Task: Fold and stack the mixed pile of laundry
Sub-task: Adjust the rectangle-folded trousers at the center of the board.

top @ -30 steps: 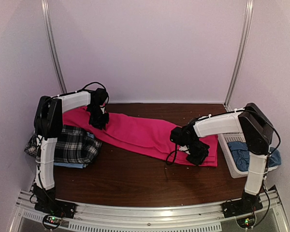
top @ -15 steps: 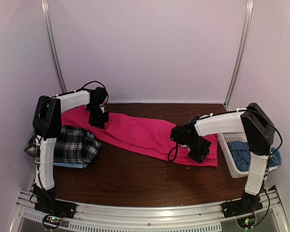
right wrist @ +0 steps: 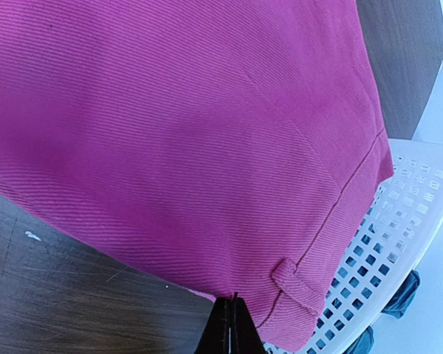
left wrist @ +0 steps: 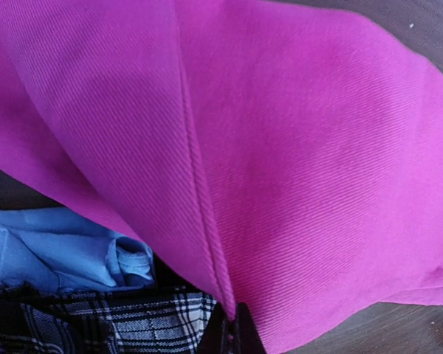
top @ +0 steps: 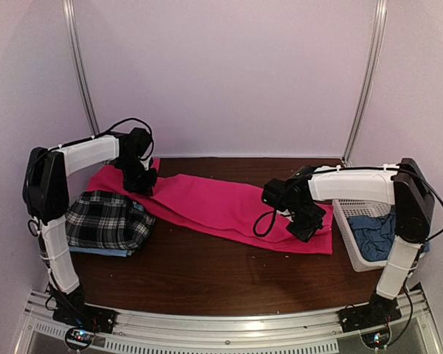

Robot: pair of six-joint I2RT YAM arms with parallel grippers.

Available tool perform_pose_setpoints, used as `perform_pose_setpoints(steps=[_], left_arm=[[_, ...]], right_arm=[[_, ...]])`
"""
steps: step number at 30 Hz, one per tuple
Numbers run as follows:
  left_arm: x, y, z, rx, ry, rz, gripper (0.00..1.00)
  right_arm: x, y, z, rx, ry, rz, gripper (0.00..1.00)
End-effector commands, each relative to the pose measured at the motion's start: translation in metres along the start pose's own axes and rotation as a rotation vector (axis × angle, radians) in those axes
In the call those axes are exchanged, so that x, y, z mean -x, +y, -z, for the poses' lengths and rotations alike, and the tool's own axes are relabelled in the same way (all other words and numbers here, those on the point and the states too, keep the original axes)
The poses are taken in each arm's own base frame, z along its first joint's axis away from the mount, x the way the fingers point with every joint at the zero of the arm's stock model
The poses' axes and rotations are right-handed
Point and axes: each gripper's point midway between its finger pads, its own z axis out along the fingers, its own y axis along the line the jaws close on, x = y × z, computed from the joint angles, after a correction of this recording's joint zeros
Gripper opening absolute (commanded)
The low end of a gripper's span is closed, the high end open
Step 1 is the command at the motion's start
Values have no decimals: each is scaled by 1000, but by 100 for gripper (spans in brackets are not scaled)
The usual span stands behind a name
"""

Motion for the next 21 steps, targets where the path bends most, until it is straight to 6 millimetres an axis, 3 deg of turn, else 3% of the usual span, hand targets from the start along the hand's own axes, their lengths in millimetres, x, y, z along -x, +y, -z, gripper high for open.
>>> perform_pose_setpoints(steps=[1, 5, 8, 11, 14, 17, 21], left_arm=[[-28, 15, -15, 41, 68, 3, 0], [-38, 26, -40, 86, 114, -6, 0], [-38, 31, -47, 95, 128, -2, 0], [-19, 29, -31, 66, 44, 5, 0], [-1, 9, -7, -29, -28, -44, 0], [1, 0, 6, -78, -45, -99, 0], [-18, 7, 3, -98, 4, -112, 0]], right_arm=[[2, 8, 13, 56, -16, -16, 0], [1, 18, 7, 83, 9, 2, 0], [1, 2, 8, 15, 10, -32, 0], [1, -33, 14, -81, 8, -109, 0], [1, -50, 21, -107, -17, -145, 0], [2, -49, 27, -77, -33, -148, 0], [1, -40, 34, -18, -38, -155, 0]])
